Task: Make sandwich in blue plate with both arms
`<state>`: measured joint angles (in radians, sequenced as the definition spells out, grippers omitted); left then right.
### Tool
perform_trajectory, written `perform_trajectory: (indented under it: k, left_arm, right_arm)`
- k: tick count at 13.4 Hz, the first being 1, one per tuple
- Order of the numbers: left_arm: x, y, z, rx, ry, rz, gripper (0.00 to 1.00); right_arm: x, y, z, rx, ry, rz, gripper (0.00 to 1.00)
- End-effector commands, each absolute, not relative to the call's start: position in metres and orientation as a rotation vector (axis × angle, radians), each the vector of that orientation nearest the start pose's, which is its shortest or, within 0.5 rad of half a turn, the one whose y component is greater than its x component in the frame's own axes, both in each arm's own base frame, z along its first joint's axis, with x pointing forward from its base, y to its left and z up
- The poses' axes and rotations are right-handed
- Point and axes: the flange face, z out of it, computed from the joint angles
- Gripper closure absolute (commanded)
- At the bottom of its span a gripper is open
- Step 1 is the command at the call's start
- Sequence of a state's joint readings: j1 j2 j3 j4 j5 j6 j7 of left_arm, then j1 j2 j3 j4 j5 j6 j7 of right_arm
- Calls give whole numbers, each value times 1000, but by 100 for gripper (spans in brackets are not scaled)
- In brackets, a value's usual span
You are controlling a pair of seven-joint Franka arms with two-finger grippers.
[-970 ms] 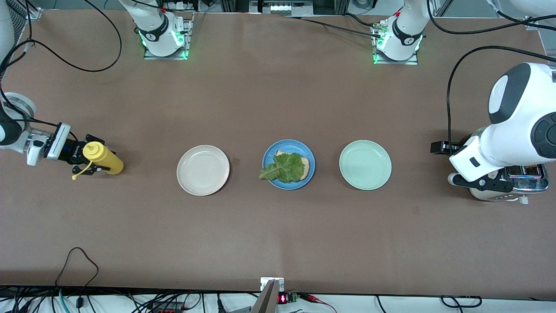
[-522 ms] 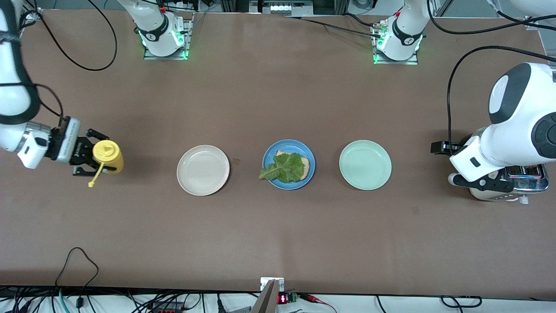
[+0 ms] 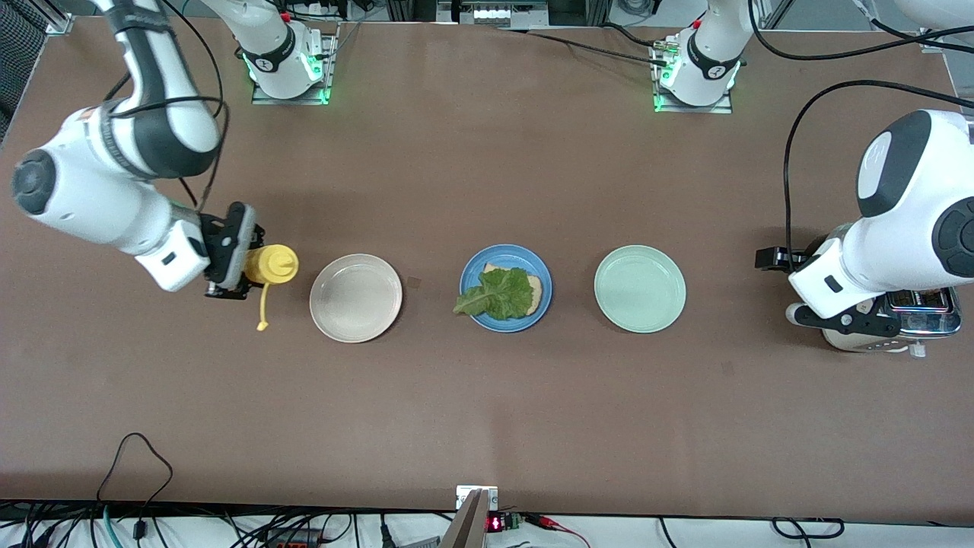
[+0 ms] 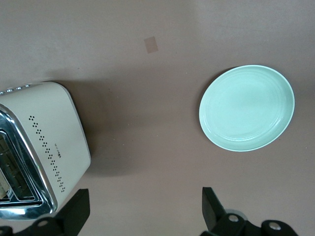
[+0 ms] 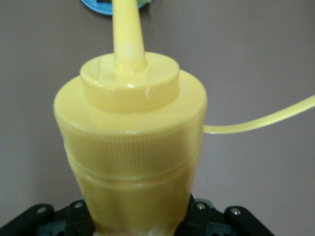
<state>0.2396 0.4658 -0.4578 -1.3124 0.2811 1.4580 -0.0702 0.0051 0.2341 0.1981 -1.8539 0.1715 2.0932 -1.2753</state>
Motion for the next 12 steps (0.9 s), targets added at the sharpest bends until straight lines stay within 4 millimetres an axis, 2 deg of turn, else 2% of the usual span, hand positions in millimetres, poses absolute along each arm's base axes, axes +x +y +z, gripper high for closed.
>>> perform_trajectory:
  k: [1,3,6,8,10,12]
  left_arm:
    - [651,-52,481,-3003,198,381,0]
    - [651,-49,481,-3000,198,383,0]
    - [653,-33,482,-2998,172,380,0]
    - [655,-5,482,-3011,113,370,0]
    - [654,13,483,-3006,83,374,0]
    - [652,52,482,-3012,50,383,0]
  right_arm:
    - [585,177,413,-2416,-1920,-90,100]
    - [572,223,408,-2517,-1933,-37,100]
    - [551,284,382,-2558,-1951,34,100]
    - [559,315,369,-2596,-1973,72,100]
    - [566,347,366,-2612,-1996,152,100]
    - [574,372,356,-2648,-2010,187,100]
